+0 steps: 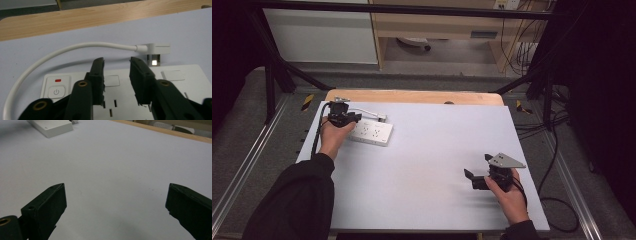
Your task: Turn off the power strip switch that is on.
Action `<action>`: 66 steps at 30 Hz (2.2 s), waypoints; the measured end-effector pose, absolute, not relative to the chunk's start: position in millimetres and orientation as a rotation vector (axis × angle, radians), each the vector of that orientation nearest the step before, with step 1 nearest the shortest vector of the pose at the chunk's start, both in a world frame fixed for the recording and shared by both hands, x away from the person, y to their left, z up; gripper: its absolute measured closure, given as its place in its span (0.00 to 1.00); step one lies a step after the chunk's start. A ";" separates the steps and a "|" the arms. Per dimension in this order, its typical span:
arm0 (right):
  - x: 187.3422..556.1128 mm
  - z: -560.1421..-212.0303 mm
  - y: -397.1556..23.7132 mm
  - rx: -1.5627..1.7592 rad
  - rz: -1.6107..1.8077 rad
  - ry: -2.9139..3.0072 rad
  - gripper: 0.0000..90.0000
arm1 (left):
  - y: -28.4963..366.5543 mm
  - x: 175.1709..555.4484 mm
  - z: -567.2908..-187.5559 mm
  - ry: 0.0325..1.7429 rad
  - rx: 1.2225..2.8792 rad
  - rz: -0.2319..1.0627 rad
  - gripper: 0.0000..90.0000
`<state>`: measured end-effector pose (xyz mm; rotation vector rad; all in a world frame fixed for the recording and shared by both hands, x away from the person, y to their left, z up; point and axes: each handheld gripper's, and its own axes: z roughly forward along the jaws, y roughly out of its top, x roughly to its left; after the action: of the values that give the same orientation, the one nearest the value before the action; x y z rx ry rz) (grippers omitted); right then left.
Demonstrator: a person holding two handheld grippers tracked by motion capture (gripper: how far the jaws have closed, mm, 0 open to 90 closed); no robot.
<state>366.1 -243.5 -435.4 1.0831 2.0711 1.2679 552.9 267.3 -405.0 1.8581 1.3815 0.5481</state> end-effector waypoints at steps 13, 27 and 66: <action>366.2 -435.4 -243.5 1.084 1.267 2.072 0.04 | 257.4 543.9 -393.0 1.329 1.860 0.511 0.29; 366.6 -435.5 -242.9 1.086 1.273 2.080 0.03 | 250.3 529.8 -378.6 1.279 1.870 0.494 0.12; 366.8 -435.6 -241.4 1.090 1.275 2.087 0.03 | 254.8 440.3 -363.5 1.166 1.834 0.496 0.11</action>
<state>366.8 -241.4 -435.6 1.0905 2.0871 1.2753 440.3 254.8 -363.5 1.8344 1.1663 0.4964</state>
